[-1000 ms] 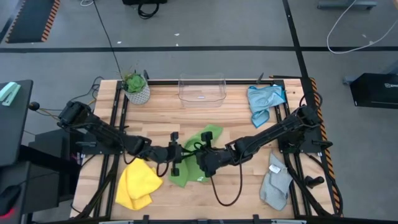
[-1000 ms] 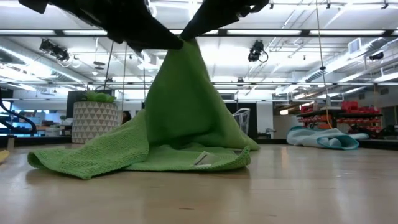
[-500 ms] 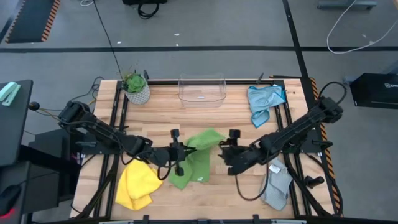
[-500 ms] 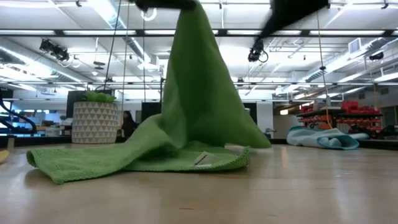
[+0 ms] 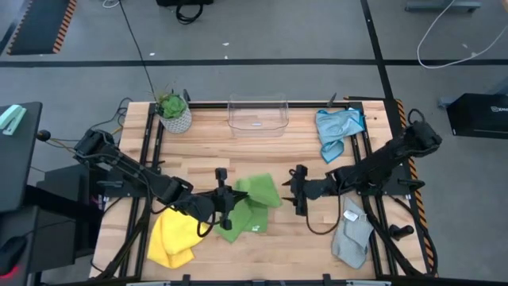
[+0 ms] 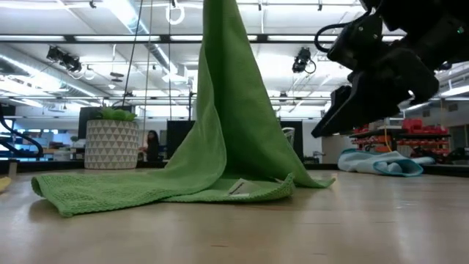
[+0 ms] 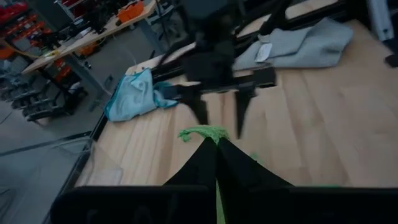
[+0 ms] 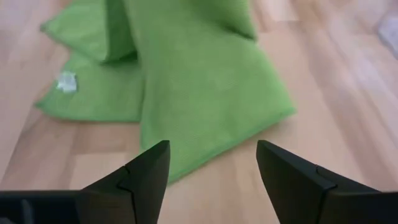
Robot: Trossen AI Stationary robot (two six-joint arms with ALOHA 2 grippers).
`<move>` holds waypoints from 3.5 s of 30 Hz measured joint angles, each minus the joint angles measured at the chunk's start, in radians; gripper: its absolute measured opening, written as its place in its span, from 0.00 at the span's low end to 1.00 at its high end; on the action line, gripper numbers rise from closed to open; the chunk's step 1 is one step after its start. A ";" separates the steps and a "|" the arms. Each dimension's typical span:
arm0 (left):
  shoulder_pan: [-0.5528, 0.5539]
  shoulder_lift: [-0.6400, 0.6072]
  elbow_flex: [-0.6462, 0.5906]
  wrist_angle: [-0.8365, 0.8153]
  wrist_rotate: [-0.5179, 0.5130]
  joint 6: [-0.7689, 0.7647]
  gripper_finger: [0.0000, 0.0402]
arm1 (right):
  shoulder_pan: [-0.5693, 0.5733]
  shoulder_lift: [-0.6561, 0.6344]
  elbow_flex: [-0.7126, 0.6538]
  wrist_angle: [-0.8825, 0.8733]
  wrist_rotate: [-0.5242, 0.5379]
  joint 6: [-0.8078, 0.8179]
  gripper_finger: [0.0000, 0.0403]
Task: Fold microfiber towels
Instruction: Fold the green microfiber cloth
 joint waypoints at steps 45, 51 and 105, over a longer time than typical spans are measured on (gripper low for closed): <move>-0.200 -0.158 0.000 -0.045 -0.385 0.061 0.02 | 0.270 -0.101 0.492 -0.617 0.447 0.150 0.01; -0.277 -0.155 0.006 -0.038 -0.491 0.101 0.01 | 0.316 -0.023 0.720 -0.829 0.485 0.206 0.01; 0.105 -0.252 -0.197 -1.157 -0.470 -1.034 0.60 | -0.121 -0.032 0.432 -0.666 0.332 0.122 0.56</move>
